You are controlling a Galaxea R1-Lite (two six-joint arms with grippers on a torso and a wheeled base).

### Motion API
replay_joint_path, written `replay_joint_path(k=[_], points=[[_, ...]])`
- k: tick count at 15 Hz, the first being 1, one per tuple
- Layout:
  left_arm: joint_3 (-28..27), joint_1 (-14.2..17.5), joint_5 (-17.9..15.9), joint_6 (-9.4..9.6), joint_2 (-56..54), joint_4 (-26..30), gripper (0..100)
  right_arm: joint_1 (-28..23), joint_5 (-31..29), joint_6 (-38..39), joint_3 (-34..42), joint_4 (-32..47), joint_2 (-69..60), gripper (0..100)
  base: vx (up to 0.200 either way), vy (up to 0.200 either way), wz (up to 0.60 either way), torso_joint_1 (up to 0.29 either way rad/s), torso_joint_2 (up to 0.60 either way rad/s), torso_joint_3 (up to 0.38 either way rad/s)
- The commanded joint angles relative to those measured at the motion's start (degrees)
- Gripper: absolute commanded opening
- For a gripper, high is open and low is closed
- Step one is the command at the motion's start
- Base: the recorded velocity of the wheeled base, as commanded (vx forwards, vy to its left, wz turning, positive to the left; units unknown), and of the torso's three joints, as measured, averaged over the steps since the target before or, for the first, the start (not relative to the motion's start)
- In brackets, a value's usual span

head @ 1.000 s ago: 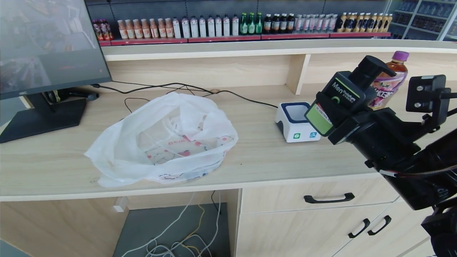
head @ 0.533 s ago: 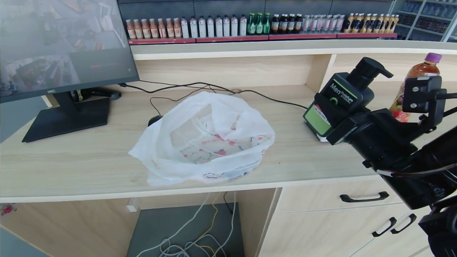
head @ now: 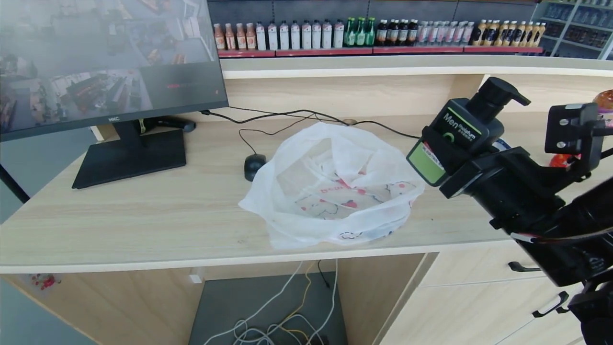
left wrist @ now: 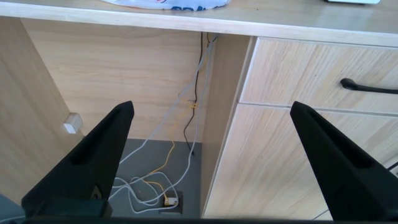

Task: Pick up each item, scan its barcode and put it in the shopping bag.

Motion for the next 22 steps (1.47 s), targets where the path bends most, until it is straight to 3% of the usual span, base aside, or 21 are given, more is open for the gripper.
replay_joint_path(k=[1,8,22], points=[[0.00,0.05,0.01,-0.07,0.01,-0.05,100,0.08,-0.01,-0.34,-1.16,-0.08,1.20,0,0.000,0.000,0.00,0.000,0.00,0.000],[0.00,0.05,0.01,-0.07,0.01,-0.05,100,-1.50,-0.10,0.63,-0.81,-0.34,1.73,0,0.000,0.000,0.00,0.000,0.00,0.000],[0.00,0.05,0.01,-0.15,0.01,-0.05,100,-2.20,-0.27,1.94,0.51,-0.43,0.76,0,0.000,0.200,0.00,0.003,0.00,0.002]])
